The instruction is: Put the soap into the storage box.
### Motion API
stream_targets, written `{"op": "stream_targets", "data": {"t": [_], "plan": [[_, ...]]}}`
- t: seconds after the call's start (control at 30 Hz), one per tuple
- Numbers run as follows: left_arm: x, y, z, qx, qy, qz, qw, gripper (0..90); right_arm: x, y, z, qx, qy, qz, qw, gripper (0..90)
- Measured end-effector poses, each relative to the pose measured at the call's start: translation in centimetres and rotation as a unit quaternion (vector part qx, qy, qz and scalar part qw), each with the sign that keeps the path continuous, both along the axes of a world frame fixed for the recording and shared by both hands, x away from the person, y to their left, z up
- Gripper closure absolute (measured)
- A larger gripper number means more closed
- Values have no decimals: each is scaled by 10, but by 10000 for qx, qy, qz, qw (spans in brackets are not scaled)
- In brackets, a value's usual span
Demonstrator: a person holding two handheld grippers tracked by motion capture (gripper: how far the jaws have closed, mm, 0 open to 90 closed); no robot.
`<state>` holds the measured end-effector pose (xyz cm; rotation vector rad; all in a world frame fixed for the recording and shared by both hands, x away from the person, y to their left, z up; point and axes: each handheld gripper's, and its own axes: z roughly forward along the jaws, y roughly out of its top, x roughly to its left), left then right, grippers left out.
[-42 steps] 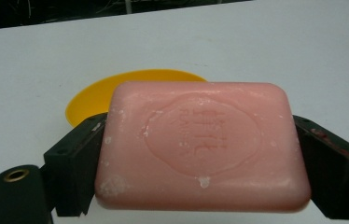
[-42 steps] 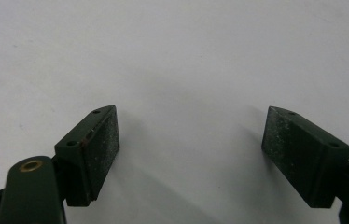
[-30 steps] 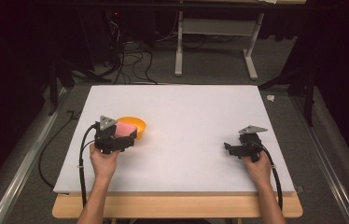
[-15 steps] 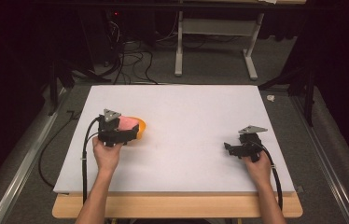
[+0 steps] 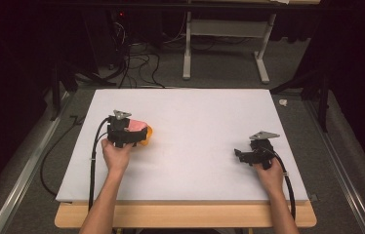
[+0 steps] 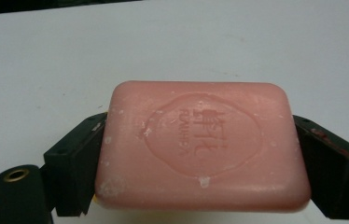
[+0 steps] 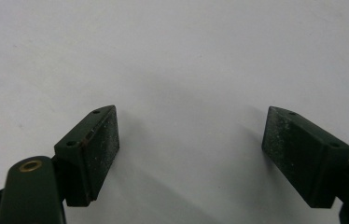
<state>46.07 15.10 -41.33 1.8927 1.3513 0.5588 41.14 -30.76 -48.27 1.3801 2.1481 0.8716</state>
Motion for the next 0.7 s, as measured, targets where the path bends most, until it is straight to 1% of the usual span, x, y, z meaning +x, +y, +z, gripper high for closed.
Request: {"op": "stream_targets", "data": {"t": [0.1,0.23,0.33,0.53,0.7], "plan": [[5,0,-4,75,36,117,9999,137,0,0,0,-1,-2,1,10000,196],[8,0,-8,87,70,195,9997,137,0,0,0,-1,0,0,10000,196],[10,0,-10,91,88,203,9997,137,0,0,0,-1,0,1,10000,196],[15,0,-16,119,200,253,9994,137,0,0,0,-1,-1,0,10000,196],[18,-1,-20,134,240,286,9992,137,0,0,0,-2,0,0,10000,196]]}}
